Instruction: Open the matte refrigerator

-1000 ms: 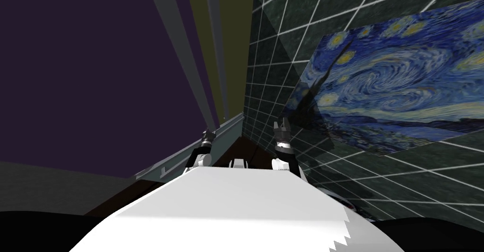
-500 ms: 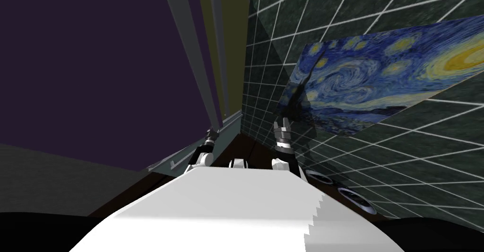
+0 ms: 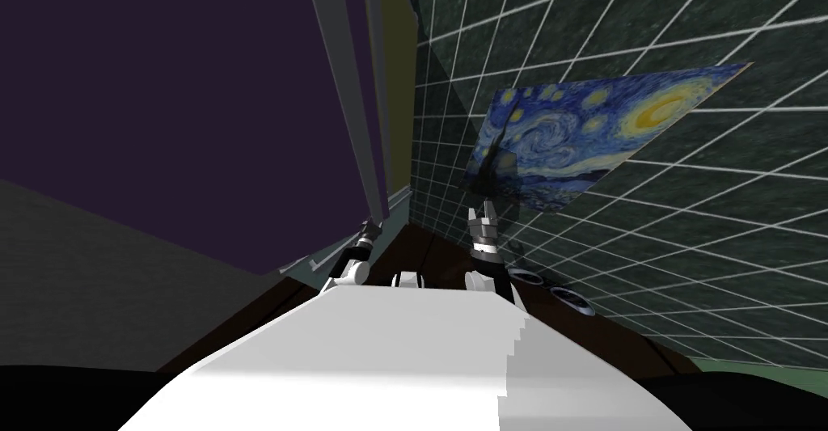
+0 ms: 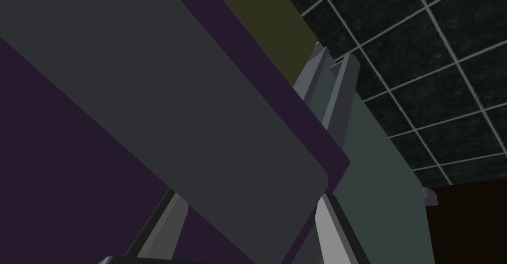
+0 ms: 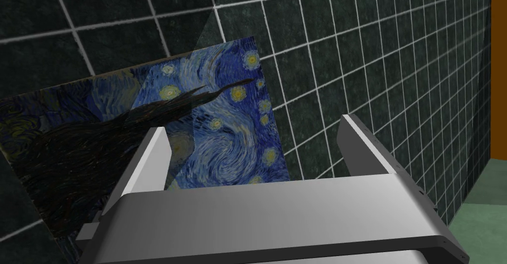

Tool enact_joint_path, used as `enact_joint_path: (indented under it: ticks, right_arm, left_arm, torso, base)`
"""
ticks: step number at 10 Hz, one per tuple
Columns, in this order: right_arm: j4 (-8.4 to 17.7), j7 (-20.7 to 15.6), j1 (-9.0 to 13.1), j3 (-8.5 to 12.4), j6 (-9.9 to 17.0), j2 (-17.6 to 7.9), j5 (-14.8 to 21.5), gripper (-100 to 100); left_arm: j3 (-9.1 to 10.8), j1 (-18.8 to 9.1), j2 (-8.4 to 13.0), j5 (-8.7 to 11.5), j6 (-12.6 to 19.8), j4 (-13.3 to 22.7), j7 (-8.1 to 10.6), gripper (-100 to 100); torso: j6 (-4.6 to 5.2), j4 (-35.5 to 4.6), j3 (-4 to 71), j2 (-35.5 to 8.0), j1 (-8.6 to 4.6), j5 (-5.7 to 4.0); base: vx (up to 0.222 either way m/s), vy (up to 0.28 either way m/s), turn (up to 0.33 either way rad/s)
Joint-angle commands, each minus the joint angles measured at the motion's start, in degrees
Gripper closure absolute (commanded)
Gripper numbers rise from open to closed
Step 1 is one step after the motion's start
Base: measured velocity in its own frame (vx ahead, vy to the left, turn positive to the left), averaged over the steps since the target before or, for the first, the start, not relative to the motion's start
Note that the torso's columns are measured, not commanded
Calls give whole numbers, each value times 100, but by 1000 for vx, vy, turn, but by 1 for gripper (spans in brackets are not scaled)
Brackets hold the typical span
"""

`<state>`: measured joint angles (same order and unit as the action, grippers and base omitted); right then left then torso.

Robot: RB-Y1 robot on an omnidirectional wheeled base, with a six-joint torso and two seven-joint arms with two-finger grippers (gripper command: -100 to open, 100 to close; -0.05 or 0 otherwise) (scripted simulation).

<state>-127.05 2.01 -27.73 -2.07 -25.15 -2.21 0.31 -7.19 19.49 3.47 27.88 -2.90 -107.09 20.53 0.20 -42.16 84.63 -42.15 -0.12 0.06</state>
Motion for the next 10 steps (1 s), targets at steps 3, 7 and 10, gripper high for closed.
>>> enact_joint_path:
  ticks: [3,7,10]
  right_arm:
    - [0,0,-1,0,0,0,0,0]
    - [0,0,-1,1,0,-1,0,0]
    - [0,0,0,1,0,-1,0,0]
  left_arm:
    - [-388,9,172,19,24,-36,21,100]
    - [-862,13,398,48,19,-93,50,100]
    - [-1218,16,567,70,16,-135,71,100]
  torso:
    - [-14,-7,-4,-8,19,1]
    - [-5,-4,-2,-4,9,-1]
    - [-3,3,1,4,-1,0]
  base:
    - [-153,116,-172]
    - [-177,111,-172]
    - [-198,109,-181]
